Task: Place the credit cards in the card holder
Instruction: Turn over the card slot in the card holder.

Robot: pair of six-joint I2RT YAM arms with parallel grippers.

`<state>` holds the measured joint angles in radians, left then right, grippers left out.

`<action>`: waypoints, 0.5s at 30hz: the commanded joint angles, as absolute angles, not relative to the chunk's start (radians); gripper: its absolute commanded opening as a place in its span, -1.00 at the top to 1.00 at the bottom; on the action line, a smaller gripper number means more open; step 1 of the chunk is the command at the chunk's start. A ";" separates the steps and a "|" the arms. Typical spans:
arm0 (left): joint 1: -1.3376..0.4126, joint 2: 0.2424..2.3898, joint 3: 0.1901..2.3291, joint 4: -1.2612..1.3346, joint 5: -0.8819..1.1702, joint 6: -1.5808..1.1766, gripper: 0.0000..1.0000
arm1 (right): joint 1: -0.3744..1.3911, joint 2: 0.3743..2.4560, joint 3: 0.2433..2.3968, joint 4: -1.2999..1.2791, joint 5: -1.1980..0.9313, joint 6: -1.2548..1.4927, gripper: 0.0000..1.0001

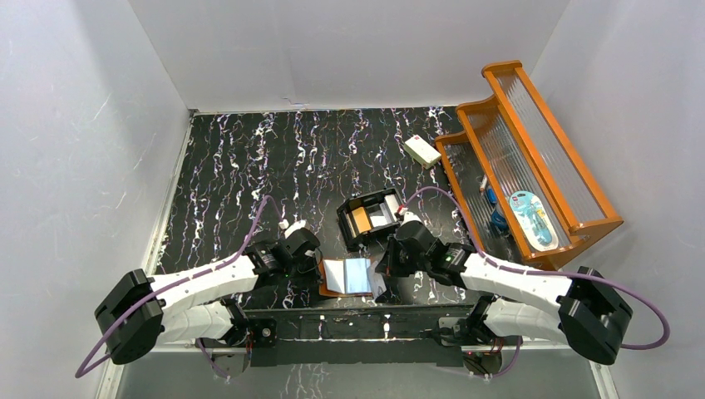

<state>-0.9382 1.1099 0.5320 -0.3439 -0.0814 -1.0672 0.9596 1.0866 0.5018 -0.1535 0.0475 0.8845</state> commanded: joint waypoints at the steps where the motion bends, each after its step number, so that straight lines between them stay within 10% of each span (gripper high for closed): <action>1: -0.937 1.118 0.532 -0.365 -0.090 -1.061 0.97 | 0.951 1.081 0.478 -0.053 0.005 0.896 1.00; 15: -0.938 1.118 0.545 -0.346 -0.074 -1.058 0.80 | 0.941 1.092 0.463 0.080 -0.078 0.928 1.00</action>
<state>-0.9382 1.1206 0.5320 -0.3428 -0.0811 -1.0664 0.9478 1.0855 0.4599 -0.0181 -0.0368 0.9154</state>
